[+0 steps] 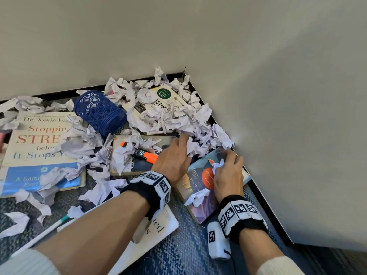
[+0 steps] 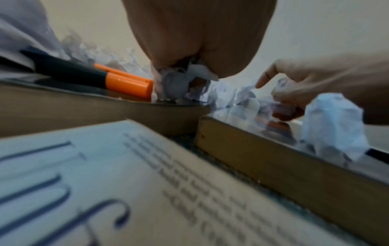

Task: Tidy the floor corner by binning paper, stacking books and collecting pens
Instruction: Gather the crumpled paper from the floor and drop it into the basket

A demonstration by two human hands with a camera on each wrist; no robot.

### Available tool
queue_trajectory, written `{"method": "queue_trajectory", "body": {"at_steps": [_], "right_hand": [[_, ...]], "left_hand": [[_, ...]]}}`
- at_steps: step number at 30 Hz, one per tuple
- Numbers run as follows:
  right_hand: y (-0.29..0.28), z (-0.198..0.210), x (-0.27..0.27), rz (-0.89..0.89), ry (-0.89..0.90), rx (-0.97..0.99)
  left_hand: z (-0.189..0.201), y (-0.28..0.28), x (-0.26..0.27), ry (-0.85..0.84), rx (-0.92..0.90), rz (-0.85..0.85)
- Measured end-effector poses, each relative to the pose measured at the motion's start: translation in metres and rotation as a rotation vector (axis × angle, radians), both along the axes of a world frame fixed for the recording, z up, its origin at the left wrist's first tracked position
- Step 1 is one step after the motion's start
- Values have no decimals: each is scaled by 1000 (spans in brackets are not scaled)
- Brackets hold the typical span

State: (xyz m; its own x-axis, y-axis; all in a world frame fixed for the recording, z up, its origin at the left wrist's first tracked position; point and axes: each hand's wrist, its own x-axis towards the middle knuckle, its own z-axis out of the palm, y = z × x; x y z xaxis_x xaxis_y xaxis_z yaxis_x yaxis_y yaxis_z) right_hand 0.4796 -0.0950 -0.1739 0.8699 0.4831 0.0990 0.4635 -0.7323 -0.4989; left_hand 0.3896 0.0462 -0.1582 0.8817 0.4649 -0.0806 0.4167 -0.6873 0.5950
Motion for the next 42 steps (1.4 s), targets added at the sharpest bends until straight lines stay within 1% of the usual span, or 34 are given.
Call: {"method": "queue_trajectory", "body": {"at_steps": [3, 7, 9, 11, 12, 14, 16, 18, 20, 24, 26, 28, 30, 31, 32, 34, 35, 36, 39, 42], "right_hand": [[-5, 2, -3, -33, -28, 23], [-16, 3, 8, -140, -137, 153], [-16, 9, 13, -200, -135, 197], [-13, 13, 15, -255, -82, 174], [-11, 13, 14, -266, -45, 147], [-10, 5, 16, -226, -14, 80], [-11, -8, 21, -170, -48, -19], [-12, -15, 25, -155, -78, -79], [-15, -15, 26, -146, -113, -62], [-15, -3, 33, -125, -247, 30], [-7, 7, 34, -100, -296, 147], [4, 16, 33, -111, -267, 295], [17, 21, 29, -123, -199, 354], [22, 20, 27, -106, -174, 326], [26, 18, 26, -80, -161, 255], [30, 8, 28, -30, -137, 42], [30, 1, 32, -27, -113, -41], [28, -4, 36, -31, -98, -80], [24, -11, 51, -41, -134, -12], [23, -8, 57, -42, -224, 56]], "left_hand": [[-2, 5, 3, 57, 75, 62], [-2, -5, 2, 114, 159, 78], [-2, -6, 3, 176, 165, 95], [-3, -4, 5, 241, 163, 70], [-2, -2, 6, 243, 162, 64], [-1, 2, 8, 245, 161, 57], [0, 3, 11, 226, 155, 37], [-1, 1, 14, 227, 173, -21], [-5, 1, 20, 259, 266, -140], [-4, 8, 32, 353, 439, -403], [-6, 12, 33, 363, 493, -438], [-10, 14, 32, 317, 479, -404], [-14, 17, 32, 259, 383, -325], [-16, 19, 31, 234, 320, -279], [-18, 21, 31, 207, 272, -238], [-21, 22, 27, 150, 241, -164], [-23, 22, 24, 130, 234, -128], [-23, 22, 22, 116, 219, -85], [-24, 25, 18, 131, 171, 51], [-22, 29, 19, 150, 131, 105]]}}
